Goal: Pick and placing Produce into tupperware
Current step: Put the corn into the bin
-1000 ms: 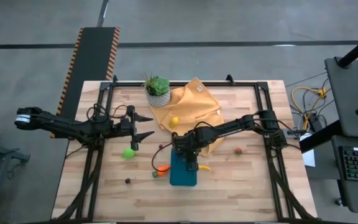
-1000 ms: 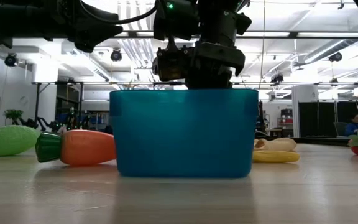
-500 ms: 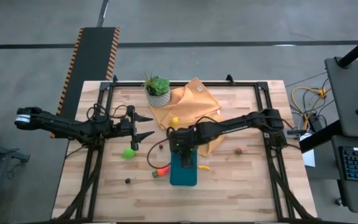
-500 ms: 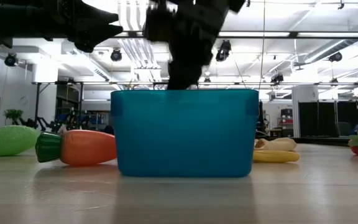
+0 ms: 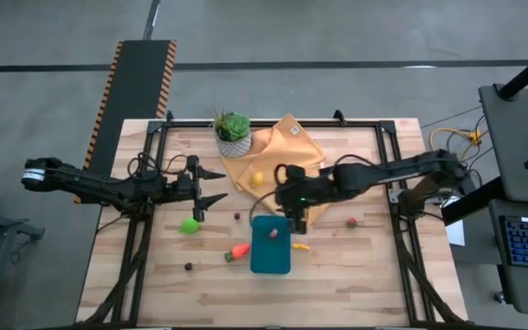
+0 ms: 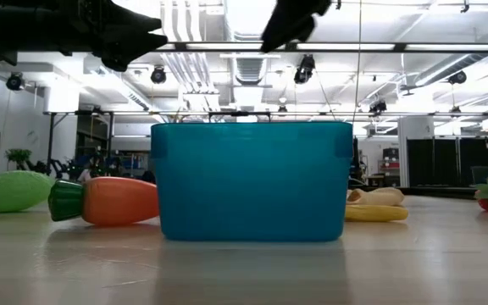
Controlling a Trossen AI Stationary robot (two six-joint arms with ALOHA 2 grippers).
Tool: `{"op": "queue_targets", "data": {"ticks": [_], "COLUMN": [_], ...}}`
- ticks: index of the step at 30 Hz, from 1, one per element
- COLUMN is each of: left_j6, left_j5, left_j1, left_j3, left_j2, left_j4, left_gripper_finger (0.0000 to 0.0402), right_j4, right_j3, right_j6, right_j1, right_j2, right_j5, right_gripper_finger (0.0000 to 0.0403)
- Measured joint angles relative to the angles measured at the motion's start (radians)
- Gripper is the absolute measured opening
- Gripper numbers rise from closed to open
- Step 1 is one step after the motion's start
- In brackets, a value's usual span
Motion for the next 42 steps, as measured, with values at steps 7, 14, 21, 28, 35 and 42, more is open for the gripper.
{"op": "queue_targets", "data": {"ticks": [7, 14, 21, 28, 35, 42], "left_j6": [0.0, 0.0, 0.0, 0.0, 0.0, 0.0], "left_j5": [0.0, 0.0, 0.0, 0.0, 0.0, 0.0], "left_j1": [0.0, 0.0, 0.0, 0.0, 0.0, 0.0], "left_j3": [0.0, 0.0, 0.0, 0.0, 0.0, -0.003], "left_j2": [0.0, 0.0, 0.0, 0.0, 0.0, 0.004], "left_j4": [0.001, 0.001, 0.001, 0.001, -0.005, -0.004], "left_gripper_finger": [0.0245, 0.0245, 0.0245, 0.0245, 0.0245, 0.0245], "right_j4": [-0.002, -0.004, 0.009, 0.122, 0.268, 0.319], "right_j3": [-0.126, -0.244, -0.323, -0.417, -0.498, -0.532], "right_j6": [0.123, 0.247, 0.332, 0.394, 0.446, 0.448], "right_j1": [0.041, 0.104, 0.159, 0.196, 0.235, 0.259], "right_j2": [-0.131, -0.208, -0.212, -0.21, -0.181, -0.09], "right_j5": [0.041, 0.041, 0.041, 0.033, 0.032, 0.032], "right_gripper_finger": [0.0128, 0.0129, 0.0129, 0.0137, 0.0142, 0.0142]}}
